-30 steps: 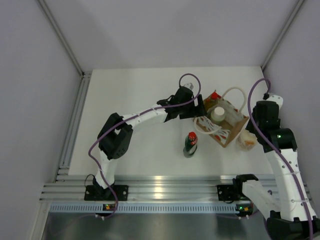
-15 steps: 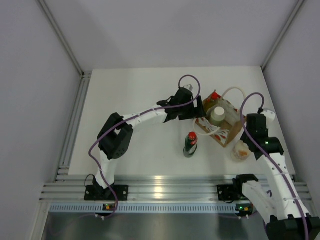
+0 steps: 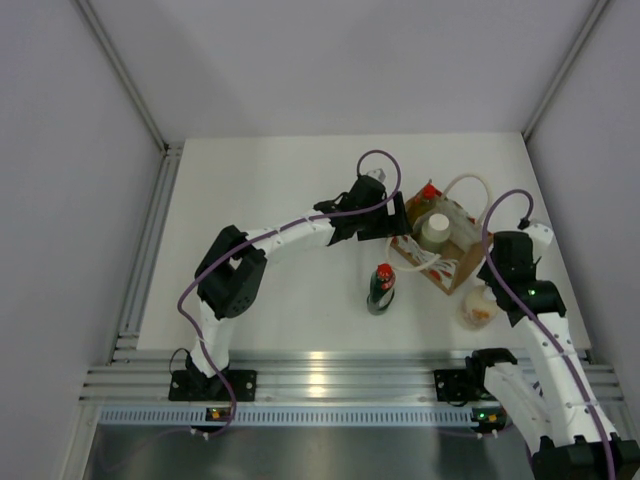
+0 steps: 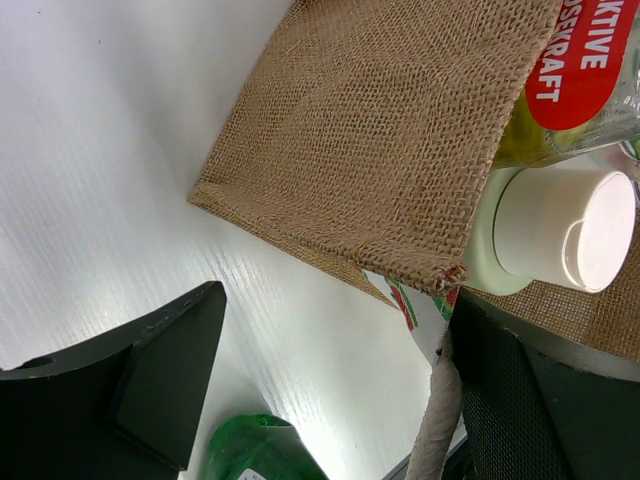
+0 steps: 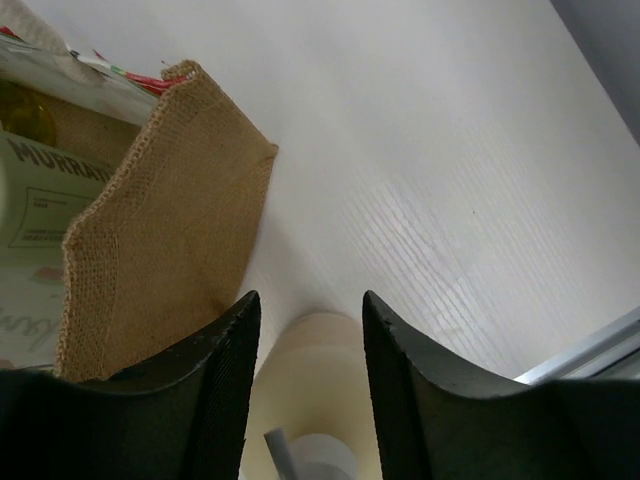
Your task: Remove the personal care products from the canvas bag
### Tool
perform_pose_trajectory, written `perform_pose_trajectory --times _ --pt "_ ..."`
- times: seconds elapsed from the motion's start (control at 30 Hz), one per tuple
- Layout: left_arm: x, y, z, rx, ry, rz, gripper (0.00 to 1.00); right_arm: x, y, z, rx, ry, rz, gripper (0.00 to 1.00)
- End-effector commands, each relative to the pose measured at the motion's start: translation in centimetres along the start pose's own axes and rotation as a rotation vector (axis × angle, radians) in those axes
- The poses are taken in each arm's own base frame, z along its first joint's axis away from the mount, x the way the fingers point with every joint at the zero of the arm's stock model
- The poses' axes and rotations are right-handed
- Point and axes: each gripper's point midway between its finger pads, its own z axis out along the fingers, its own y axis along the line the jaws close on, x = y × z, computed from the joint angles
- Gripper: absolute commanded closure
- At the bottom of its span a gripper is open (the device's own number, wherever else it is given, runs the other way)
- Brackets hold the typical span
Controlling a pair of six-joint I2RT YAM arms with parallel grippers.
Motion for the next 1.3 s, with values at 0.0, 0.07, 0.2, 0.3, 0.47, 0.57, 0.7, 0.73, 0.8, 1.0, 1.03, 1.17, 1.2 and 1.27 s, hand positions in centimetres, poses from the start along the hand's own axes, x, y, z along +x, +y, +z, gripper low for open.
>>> perform_pose_trajectory --times 0.0,0.07,0.2,0.3,0.47,0.57,0.7,0.73,0.8,1.0,1.03,1.17,1.2,1.27 --pt "-1.4 -1.3 -0.8 0.03 -0.052 0.009 0.09 -3.6 0.9 -0.1 -0.025 -0.127 0.09 0.55" --pt "-1.3 -1.2 -0.8 0.026 -0.052 0.009 0.09 -3.5 1.0 0.0 -0.026 -0.12 0.086 0.52" --pt "-1.5 -1.4 -0.9 0.03 -0.056 0.007 0.09 -3.4 1.1 0.0 -0.033 -0.116 0.084 0.46" --pt "-1.7 -1.7 -1.1 0.037 -0.06 0.011 0.09 -4.0 1.2 -0.3 -0.041 -0.129 0.078 0.42" --pt "-1.9 -1.9 -1.6 0.043 -0.067 0.013 0.09 -6.7 2.7 -2.6 -0.143 -0.173 0.05 0.41" --pt "-2.0 -2.0 -1.8 0.046 -0.069 0.013 0.08 -8.7 3.7 -4.6 -0.23 -0.222 0.029 0.4" --pt "-2.5 -2.4 -2.0 0.053 -0.08 0.016 0.08 -11.0 6.3 -7.2 -0.396 -0.279 -0.008 0.38" --pt "-2.5 -2.5 -2.1 0.056 -0.083 0.014 0.08 -11.1 8.2 -7.9 -0.5 -0.272 -0.033 0.38" --pt "-2.8 -2.9 -2.3 0.065 -0.089 0.012 0.08 -11.1 10.3 -8.0 -0.589 -0.229 -0.085 0.38" --pt "-3.4 -3.4 -2.9 0.073 -0.105 0.013 0.07 -8.9 13.1 -4.2 -0.609 -0.066 -0.187 0.15" --pt "-3.4 -3.5 -3.0 0.075 -0.107 0.013 0.07 -8.7 13.2 -3.7 -0.599 -0.053 -0.196 0.14" --pt "-3.6 -3.5 -3.3 0.071 -0.115 0.026 0.07 -7.6 15.1 -1.8 -0.6 -0.014 -0.286 0.14" --pt "-3.7 -3.4 -3.3 0.07 -0.118 0.026 0.07 -7.5 15.5 -1.5 -0.599 -0.015 -0.301 0.14" --pt "-3.6 -3.4 -2.9 0.072 -0.112 0.033 0.07 -7.2 16.2 -0.3 -0.577 0.003 -0.327 0.14"
